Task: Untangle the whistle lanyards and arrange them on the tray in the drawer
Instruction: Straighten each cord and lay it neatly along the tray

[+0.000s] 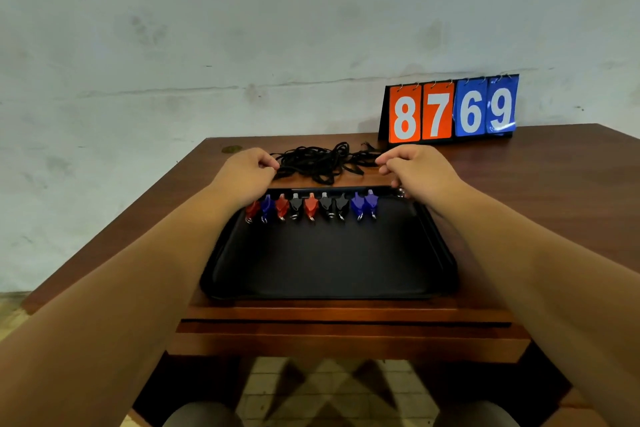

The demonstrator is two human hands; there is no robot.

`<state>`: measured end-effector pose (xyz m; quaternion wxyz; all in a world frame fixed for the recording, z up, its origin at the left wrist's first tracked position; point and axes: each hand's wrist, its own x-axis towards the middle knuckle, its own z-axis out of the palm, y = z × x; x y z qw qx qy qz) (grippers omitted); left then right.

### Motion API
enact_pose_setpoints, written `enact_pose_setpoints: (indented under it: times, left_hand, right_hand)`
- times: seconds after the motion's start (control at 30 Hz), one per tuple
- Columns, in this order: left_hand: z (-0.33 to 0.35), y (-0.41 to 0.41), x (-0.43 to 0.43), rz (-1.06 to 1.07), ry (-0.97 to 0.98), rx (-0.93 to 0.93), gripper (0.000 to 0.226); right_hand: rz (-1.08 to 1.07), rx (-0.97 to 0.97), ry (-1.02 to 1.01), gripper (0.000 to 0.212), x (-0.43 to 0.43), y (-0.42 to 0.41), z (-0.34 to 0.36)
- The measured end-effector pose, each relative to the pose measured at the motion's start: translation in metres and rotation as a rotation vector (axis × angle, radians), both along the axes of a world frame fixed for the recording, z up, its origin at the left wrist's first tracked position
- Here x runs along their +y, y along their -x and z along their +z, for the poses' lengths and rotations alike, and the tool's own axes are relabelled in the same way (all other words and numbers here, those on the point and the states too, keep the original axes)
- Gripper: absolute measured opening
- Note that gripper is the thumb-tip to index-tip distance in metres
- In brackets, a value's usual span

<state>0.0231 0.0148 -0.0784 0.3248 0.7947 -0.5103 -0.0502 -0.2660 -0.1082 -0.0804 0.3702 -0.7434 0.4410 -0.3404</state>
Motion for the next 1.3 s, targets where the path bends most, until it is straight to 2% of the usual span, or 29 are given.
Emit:
enact_pose_setpoints:
  times: [0.13,0.27,0.5,0.63,0.7,0.8,0.9,0.97,1.07,1.1,1.3]
  left_hand:
    - [0.010,0.019,-0.031,-0.095,-0.021,-0.016,0.017]
    - [0.014,0.042,-0.068,-0.234,-0.088,-0.127,0.022]
    - [0.008,0.068,-0.146,-0.369,-0.302,-0.505,0.038]
    - [0.003,0.077,-0.172,-0.334,-0.432,-0.652,0.013]
    - [0.004,0.080,-0.180,-0.335,-0.378,-0.600,0.002]
    - [0.015,0.092,-0.184,-0.391,-0.179,-0.333,0.008]
    - [0.031,0.114,-0.179,-0.468,-0.036,-0.178,0.008]
    - [0.040,0.127,-0.176,-0.515,-0.006,-0.164,0.008]
    - [0.047,0.139,-0.173,-0.529,0.019,-0.178,0.010]
    - [0.049,0.141,-0.172,-0.521,0.029,-0.173,0.010]
    - [0.060,0.124,-0.166,-0.314,0.112,-0.127,0.012]
  right_hand:
    - [-0.021,0.024,0.039,0.030,-0.022,-0.002,0.002]
    - [-0.056,-0.004,0.051,0.030,-0.045,0.002,-0.008]
    - [-0.086,-0.095,-0.069,0.031,-0.080,0.012,-0.028]
    - [-0.102,-0.142,-0.134,0.034,-0.090,0.012,-0.031]
    - [-0.089,-0.154,-0.140,0.034,-0.093,0.011,-0.033]
    - [-0.025,-0.175,-0.113,0.026,-0.094,0.013,-0.034]
    - [0.072,-0.181,-0.075,0.050,-0.092,0.014,-0.035]
    - [0.098,-0.218,-0.065,0.051,-0.091,0.013,-0.035]
    - [0.092,-0.293,-0.082,0.013,-0.090,0.016,-0.033]
    - [0.067,-0.304,-0.091,0.009,-0.090,0.017,-0.032]
    - [-0.199,-0.366,-0.209,0.016,-0.095,0.027,-0.026]
